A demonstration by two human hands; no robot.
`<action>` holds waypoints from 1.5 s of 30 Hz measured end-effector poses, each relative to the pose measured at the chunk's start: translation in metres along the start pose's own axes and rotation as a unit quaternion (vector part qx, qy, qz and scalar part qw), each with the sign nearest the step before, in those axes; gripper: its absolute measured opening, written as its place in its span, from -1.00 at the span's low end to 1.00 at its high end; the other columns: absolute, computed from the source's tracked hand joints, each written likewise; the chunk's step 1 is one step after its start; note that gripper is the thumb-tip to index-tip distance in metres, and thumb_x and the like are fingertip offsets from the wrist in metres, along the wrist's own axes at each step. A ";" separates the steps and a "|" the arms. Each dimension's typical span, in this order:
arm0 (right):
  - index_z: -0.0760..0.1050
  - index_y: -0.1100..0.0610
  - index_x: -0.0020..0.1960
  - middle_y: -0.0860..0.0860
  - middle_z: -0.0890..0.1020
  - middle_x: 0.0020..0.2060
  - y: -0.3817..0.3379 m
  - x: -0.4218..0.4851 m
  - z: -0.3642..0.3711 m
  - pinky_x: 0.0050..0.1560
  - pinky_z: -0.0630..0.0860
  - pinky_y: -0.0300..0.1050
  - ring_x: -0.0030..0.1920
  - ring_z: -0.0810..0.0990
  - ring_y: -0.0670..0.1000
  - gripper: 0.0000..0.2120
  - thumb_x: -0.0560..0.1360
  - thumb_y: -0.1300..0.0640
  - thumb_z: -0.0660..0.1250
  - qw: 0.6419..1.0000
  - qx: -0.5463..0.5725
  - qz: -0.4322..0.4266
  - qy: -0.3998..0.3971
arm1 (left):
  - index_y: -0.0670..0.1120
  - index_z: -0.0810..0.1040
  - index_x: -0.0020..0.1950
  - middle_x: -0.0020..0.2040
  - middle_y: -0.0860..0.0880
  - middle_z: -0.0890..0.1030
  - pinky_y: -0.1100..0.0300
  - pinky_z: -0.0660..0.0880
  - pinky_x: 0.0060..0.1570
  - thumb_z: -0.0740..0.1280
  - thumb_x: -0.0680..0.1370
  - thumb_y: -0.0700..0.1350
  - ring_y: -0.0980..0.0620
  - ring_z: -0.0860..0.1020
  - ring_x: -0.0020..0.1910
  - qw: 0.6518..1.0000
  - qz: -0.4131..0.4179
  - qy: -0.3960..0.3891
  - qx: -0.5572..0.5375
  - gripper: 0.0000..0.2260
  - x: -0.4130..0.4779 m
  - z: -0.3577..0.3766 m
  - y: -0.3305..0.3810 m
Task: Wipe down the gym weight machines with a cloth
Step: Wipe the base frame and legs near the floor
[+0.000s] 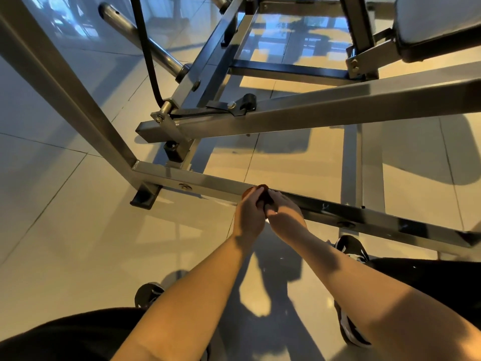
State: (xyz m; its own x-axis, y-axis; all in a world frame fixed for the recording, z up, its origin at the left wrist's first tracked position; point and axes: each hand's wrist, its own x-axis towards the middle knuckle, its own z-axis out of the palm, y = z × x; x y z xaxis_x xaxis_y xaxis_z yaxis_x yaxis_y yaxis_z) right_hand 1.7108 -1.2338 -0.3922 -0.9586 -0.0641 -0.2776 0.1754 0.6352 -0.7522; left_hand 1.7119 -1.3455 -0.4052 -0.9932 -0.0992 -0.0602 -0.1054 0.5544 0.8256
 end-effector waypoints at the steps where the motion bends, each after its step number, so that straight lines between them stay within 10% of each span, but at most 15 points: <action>1: 0.44 -0.03 0.47 -0.05 0.56 0.31 0.000 -0.004 -0.002 0.33 0.43 -0.14 0.33 0.50 0.03 -0.61 0.65 0.13 0.21 0.999 0.044 0.013 0.009 | -0.17 0.54 0.39 0.28 -0.15 0.61 0.30 0.42 0.20 0.22 0.65 -0.26 -0.08 0.56 0.24 1.000 -0.006 -0.010 -0.009 -0.68 -0.002 -0.001 0.002; 6: 0.55 -0.11 0.30 -0.18 0.63 0.03 -0.008 -0.031 -0.021 0.15 0.53 -0.20 0.11 0.61 -0.06 -0.69 0.63 0.14 0.21 0.990 0.134 0.036 0.019 | 0.01 0.66 0.13 0.06 -0.05 0.68 -0.13 0.60 0.16 0.17 0.60 -0.15 -0.02 0.64 0.08 0.985 -0.064 -0.055 -0.151 -0.71 -0.017 -0.008 0.026; 10: 0.52 0.04 0.36 0.02 0.65 0.19 -0.009 -0.048 -0.029 0.25 0.44 -0.30 0.18 0.61 0.04 -0.66 0.62 0.17 0.17 0.995 0.093 0.011 0.039 | 0.10 0.62 0.06 0.08 -0.08 0.65 -0.11 0.58 0.19 0.15 0.63 -0.19 -0.05 0.61 0.10 0.970 -0.115 -0.082 -0.199 -0.71 -0.037 -0.013 0.061; 15: 0.49 0.23 0.31 0.06 0.56 -0.04 -0.014 -0.066 -0.045 -0.21 0.40 -0.56 -0.13 0.53 -0.06 -0.75 0.67 0.28 0.17 0.986 0.137 0.000 0.097 | -0.01 0.58 0.11 0.05 -0.12 0.63 -0.11 0.59 0.15 0.19 0.51 -0.05 -0.09 0.61 0.07 0.964 -0.137 -0.111 -0.198 -0.75 -0.041 -0.009 0.071; 20: 0.54 0.29 0.13 0.14 0.63 -0.13 0.004 -0.066 -0.039 -0.12 0.62 0.02 -0.13 0.62 0.15 -0.82 0.59 0.27 0.24 0.984 0.109 -0.047 0.132 | -0.10 0.60 0.01 -0.07 -0.10 0.64 0.16 0.55 -0.17 0.15 0.52 -0.13 -0.05 0.60 -0.04 0.964 -0.114 -0.143 -0.194 -0.75 -0.049 0.006 0.068; 25: 0.62 0.17 0.22 0.16 0.66 0.08 0.011 -0.067 -0.033 0.16 0.43 -0.28 0.09 0.57 0.12 -0.71 0.55 0.34 0.30 0.990 0.023 -0.053 0.132 | -0.04 0.61 0.13 0.01 -0.05 0.66 0.12 0.58 0.01 0.11 0.65 -0.18 -0.04 0.61 0.03 0.983 -0.098 -0.094 -0.123 -0.72 -0.053 0.015 0.047; 28: 0.56 0.05 0.37 0.13 0.60 0.19 0.023 -0.059 -0.033 -0.08 0.33 -0.56 0.06 0.52 0.08 -0.63 0.60 0.26 0.26 0.995 0.028 0.004 0.100 | -0.09 0.55 0.33 0.14 -0.07 0.64 0.18 0.54 0.07 0.12 0.68 -0.21 0.00 0.57 0.08 0.994 -0.070 -0.060 -0.063 -0.70 -0.050 0.020 0.040; 37: 0.43 0.01 0.47 0.01 0.41 0.37 0.069 -0.035 -0.073 0.39 0.37 -0.06 0.38 0.34 0.07 -0.60 0.67 0.24 0.19 0.960 -0.008 0.114 0.257 | -0.02 0.35 0.56 0.59 0.03 0.28 0.25 0.11 0.48 0.17 0.71 -0.14 0.06 0.19 0.58 0.985 0.051 -0.154 0.061 -0.61 -0.028 0.057 0.021; 45: 0.54 0.08 0.37 0.07 0.33 0.45 0.052 -0.017 -0.038 0.53 0.26 -0.07 0.44 0.36 0.08 -0.57 0.53 0.31 0.37 0.996 0.029 0.020 0.078 | -0.01 0.41 0.51 0.46 0.04 0.44 0.42 0.27 0.35 0.13 0.69 -0.25 0.19 0.42 0.33 0.988 0.017 -0.154 -0.017 -0.60 -0.027 0.055 0.013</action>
State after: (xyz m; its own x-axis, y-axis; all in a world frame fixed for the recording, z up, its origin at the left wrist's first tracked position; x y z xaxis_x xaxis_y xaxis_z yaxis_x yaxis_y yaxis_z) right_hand 1.7273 -1.1703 -0.4040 -0.9730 0.0827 -0.2154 0.2221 0.5884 -0.7775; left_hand 1.7345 -1.2904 -0.4236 -0.9641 0.1783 -0.1968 -0.0760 0.5248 0.8478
